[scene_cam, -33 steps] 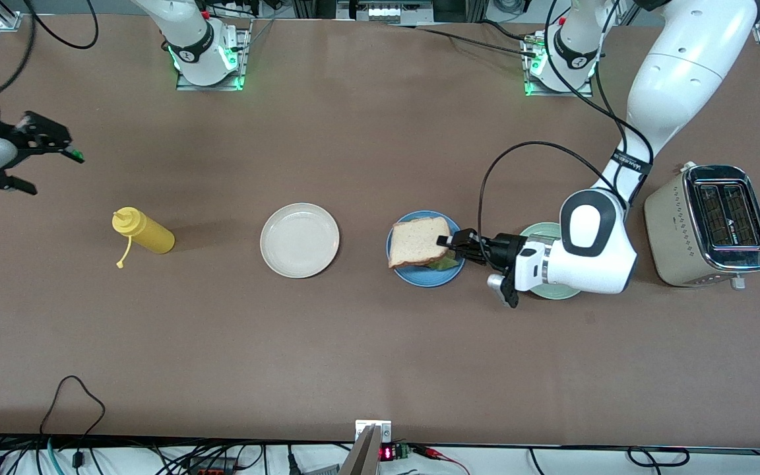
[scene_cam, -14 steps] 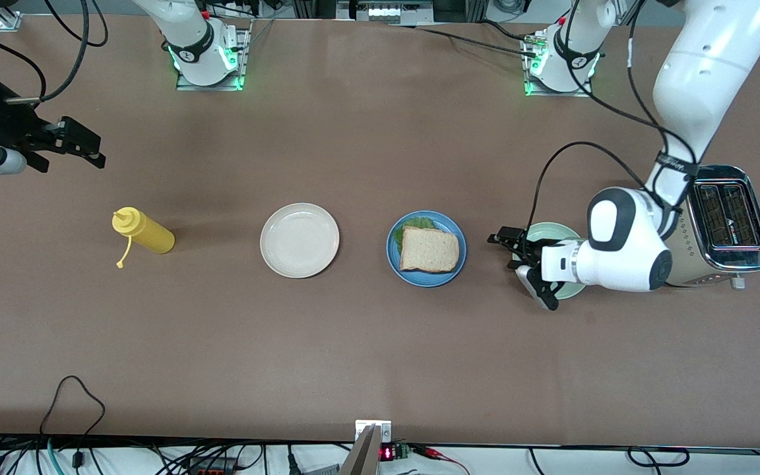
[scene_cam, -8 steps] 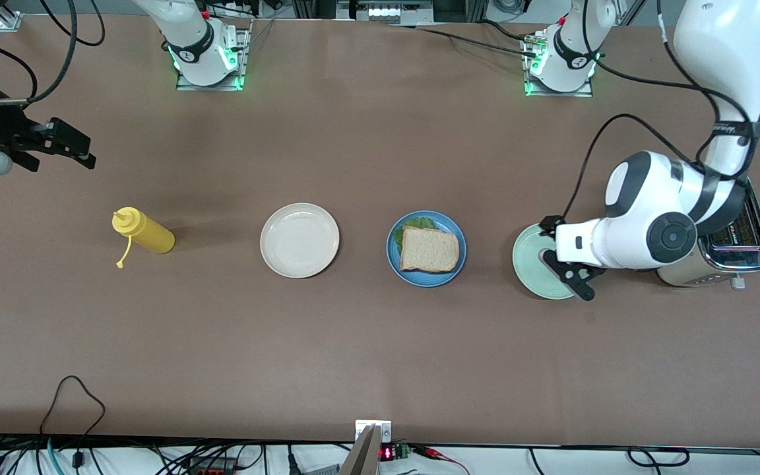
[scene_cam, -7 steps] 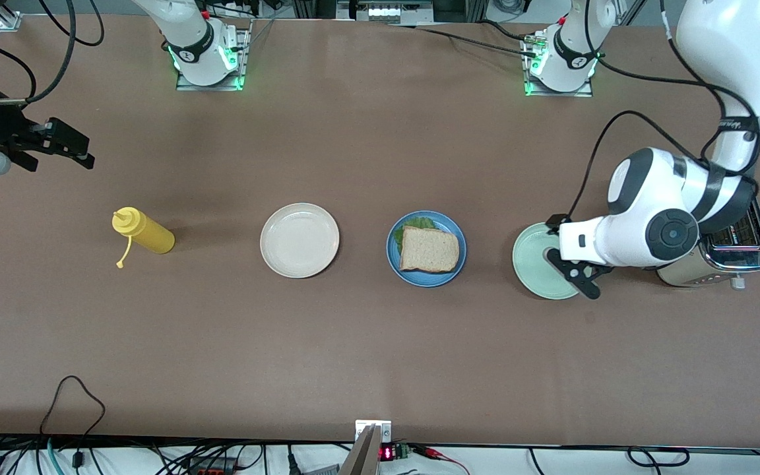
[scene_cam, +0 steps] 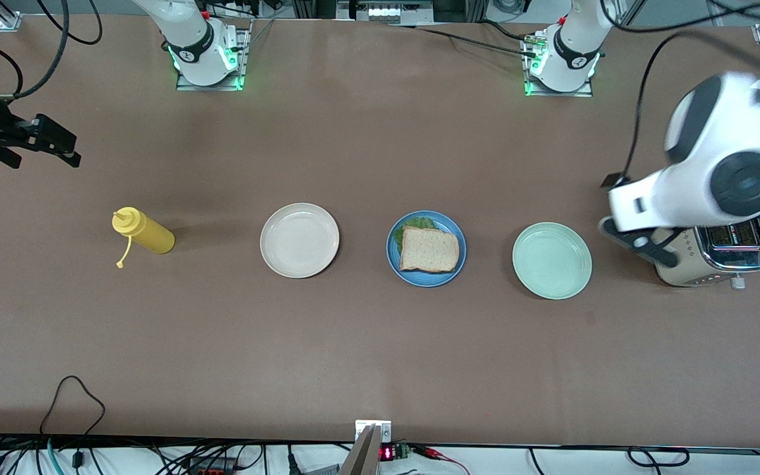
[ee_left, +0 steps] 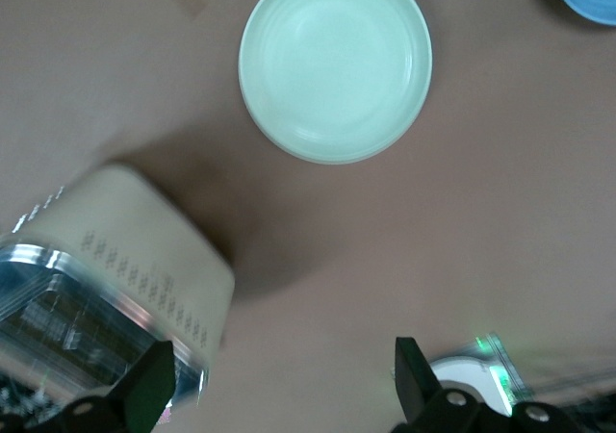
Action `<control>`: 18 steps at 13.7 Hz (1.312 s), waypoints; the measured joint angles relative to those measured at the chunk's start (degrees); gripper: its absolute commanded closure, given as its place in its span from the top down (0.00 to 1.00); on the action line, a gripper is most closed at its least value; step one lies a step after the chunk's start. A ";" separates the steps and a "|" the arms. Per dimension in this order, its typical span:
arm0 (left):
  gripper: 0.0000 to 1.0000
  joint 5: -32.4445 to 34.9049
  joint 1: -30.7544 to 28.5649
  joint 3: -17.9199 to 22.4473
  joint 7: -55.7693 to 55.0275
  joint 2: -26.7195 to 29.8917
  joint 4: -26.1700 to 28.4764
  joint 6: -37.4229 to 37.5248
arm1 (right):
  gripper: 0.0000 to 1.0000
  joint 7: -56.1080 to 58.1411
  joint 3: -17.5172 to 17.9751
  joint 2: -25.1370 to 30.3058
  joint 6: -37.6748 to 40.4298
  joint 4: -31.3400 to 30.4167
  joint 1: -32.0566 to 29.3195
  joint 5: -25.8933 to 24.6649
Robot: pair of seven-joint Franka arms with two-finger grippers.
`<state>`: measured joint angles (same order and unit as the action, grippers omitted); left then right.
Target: Make sandwich in blue plate with both arms
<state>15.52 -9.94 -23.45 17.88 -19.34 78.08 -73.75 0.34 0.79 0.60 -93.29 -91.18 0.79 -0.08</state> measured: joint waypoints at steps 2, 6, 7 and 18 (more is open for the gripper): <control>1.00 -3.45 -0.44 0.24 -0.08 1.02 -6.03 5.16 | 1.00 0.17 -0.08 -0.03 -0.07 0.95 -0.01 0.00; 1.00 -13.90 5.48 12.64 -3.37 9.53 -2.07 -4.69 | 1.00 0.01 -0.07 -0.26 -0.09 1.61 0.01 0.00; 1.00 -16.52 7.71 16.92 -5.62 13.04 3.11 -10.27 | 1.00 0.01 -0.05 -0.33 -0.10 1.61 0.04 0.00; 1.00 -11.70 9.80 19.64 -8.74 24.19 20.35 -17.10 | 1.00 0.01 0.22 -1.80 -0.36 3.89 0.18 0.00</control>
<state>3.82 -0.14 -3.81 9.14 4.85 98.42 -90.85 0.35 1.01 -1.20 -93.65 -87.29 0.97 -0.08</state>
